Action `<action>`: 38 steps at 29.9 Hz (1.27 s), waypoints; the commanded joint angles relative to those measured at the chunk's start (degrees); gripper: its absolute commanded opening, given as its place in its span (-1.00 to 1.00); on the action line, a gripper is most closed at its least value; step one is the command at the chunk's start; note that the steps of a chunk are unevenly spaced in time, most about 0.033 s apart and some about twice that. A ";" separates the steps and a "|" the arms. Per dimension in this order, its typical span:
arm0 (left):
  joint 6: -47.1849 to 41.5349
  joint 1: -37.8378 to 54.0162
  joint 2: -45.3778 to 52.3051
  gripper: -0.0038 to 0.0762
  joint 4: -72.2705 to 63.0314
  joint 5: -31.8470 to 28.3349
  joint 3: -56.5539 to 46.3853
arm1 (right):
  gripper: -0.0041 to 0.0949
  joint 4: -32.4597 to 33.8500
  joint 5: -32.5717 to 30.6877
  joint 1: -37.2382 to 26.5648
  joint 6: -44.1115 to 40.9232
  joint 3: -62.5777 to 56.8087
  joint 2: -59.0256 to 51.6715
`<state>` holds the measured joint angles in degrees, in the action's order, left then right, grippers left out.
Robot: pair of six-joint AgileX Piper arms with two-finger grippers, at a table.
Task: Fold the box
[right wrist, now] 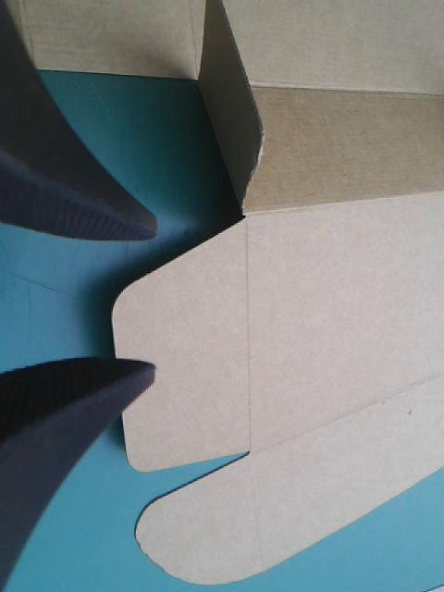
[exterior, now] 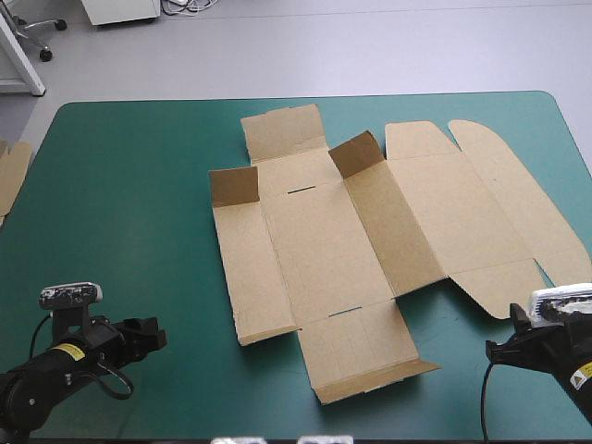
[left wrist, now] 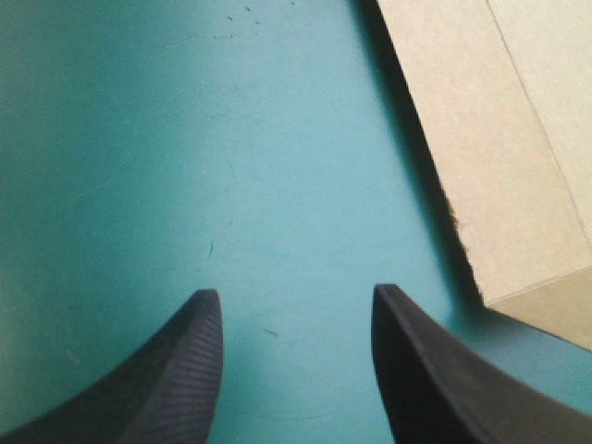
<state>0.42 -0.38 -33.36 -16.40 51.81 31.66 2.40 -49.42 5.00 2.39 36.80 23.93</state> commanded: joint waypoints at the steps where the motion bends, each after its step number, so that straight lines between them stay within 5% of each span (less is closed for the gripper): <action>1: 0.51 -0.09 -1.96 0.00 -4.00 -5.17 2.08 | -0.16 1.71 4.59 0.00 -1.94 3.12 0.84; 14: 4.28 -0.09 -8.86 0.10 -21.51 -9.82 -1.45 | -0.12 1.55 4.46 0.00 -2.39 7.26 3.08; 27: 20.94 -0.09 -23.84 0.11 -41.20 -17.16 -3.68 | -0.02 1.02 4.78 0.00 -2.39 7.26 3.07; 38: 52.00 -0.09 -31.26 0.11 -79.67 -19.22 -13.90 | -0.02 1.02 4.89 0.00 -2.39 7.26 3.07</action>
<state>43.12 -0.38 -65.08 -82.74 31.88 18.86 3.21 -48.55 5.00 0.00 42.18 26.28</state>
